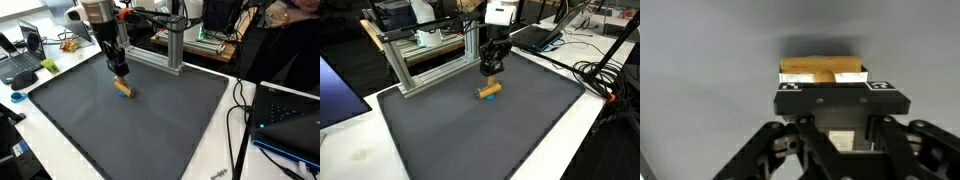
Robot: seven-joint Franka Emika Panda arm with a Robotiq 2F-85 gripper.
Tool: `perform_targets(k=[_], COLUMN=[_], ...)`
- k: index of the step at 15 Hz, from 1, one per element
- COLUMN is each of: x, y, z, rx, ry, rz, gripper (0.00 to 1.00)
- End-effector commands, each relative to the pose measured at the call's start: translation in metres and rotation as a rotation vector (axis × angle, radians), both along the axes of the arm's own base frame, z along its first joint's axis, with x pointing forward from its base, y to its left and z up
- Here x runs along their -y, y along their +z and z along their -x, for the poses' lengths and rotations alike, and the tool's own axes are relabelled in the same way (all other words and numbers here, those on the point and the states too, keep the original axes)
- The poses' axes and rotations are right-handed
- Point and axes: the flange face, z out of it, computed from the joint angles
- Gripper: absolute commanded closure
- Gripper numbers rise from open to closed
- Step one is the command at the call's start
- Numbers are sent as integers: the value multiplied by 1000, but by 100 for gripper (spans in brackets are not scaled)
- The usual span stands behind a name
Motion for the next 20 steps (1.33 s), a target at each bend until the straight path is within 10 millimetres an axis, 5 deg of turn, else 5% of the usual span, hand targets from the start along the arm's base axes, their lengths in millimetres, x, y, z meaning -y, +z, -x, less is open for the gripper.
perform_targets(k=[1,20], x=[2,5], y=[-21,-27], z=[-10,-14], rx=[37,53], ry=[-5,-13], rz=[-15,-22], gripper=[78,78])
